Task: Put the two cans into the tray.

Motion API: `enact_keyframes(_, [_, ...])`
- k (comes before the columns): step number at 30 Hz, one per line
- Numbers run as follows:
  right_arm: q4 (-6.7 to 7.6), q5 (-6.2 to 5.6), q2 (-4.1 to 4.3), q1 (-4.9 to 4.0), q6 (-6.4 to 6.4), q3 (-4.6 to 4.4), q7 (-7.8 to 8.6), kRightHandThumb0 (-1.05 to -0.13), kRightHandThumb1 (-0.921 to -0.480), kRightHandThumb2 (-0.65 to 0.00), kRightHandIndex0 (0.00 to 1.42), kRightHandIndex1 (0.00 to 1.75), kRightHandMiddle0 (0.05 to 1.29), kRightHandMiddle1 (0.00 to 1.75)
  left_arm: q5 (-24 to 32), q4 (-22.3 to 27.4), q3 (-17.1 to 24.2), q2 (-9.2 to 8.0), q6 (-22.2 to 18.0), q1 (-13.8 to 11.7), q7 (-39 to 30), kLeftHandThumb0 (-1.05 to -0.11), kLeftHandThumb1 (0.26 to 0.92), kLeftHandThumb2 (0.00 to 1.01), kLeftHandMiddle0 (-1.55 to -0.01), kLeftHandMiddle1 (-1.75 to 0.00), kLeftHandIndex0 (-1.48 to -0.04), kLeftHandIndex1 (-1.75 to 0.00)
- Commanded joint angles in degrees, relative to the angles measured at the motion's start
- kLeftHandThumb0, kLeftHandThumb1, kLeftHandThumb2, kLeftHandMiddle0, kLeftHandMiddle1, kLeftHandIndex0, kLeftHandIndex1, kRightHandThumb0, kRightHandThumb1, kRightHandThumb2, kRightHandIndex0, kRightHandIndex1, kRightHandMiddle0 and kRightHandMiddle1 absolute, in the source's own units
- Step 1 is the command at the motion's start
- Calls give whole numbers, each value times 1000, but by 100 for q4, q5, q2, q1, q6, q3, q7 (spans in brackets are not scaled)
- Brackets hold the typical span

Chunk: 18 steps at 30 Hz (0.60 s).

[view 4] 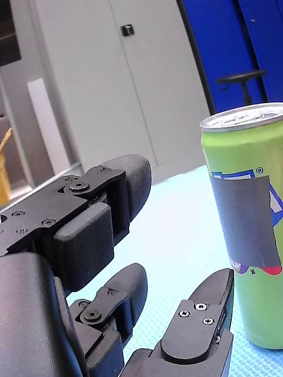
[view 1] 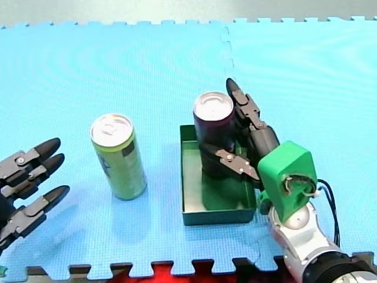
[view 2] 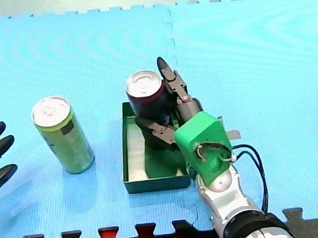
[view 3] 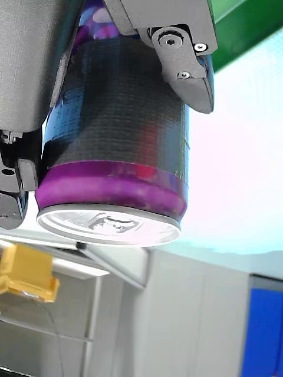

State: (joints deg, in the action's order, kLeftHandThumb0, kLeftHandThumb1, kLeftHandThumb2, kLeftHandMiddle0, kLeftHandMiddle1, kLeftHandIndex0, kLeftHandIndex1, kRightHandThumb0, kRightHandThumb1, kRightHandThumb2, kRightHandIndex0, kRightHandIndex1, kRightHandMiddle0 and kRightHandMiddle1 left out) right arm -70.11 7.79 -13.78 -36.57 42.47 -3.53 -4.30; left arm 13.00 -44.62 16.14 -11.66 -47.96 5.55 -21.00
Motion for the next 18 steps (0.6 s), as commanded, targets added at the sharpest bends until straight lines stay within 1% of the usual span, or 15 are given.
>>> enact_keyframes(1, [23, -26, -128, -57, 42, 20, 14, -1048, -917, -16, 73, 0, 115, 0, 14, 13, 3, -18, -2, -7, 15, -1048, 847, 1, -736, -4, -772, -2])
enact_keyframes(3, [47, -48, -106, -28, 66, 34, 50, -1048, -917, -14, 72, 0, 113, 0, 24, 8, 3, -24, -2, -6, 5, -1048, 846, 1, -736, -4, -773, -2])
enact_keyframes(7, [142, -148, 13, 95, 185, 118, 164, -1048, -917, -12, 75, 2, 112, 0, 44, 7, 9, -40, 12, 3, -15, -1048, 846, 1, -735, -3, -772, -1])
enact_keyframes(9, [172, -140, 114, 143, 231, 149, 122, -1048, -917, -10, 89, 9, 115, 2, 54, -1, 13, -47, 14, 9, -27, -1048, 846, 1, -735, -3, -772, -1])
enact_keyframes(11, [188, -126, 177, 167, 257, 166, 80, -1048, -916, -8, 106, 17, 122, 5, 68, -11, 18, -53, 18, 16, -39, -1048, 847, 1, -736, -3, -772, -1])
enact_keyframes(13, [202, -145, 195, 175, 261, 190, 84, -1048, -915, -6, 117, 22, 130, 8, 83, -26, 23, -63, 20, 25, -52, -1048, 847, 1, -737, -3, -772, -1])
enact_keyframes(18, [276, -276, 222, 237, 294, 302, 172, -1048, -912, -3, 140, 29, 147, 14, 121, -65, 43, -94, 26, 56, -93, -1048, 848, 1, -737, -3, -774, -2])
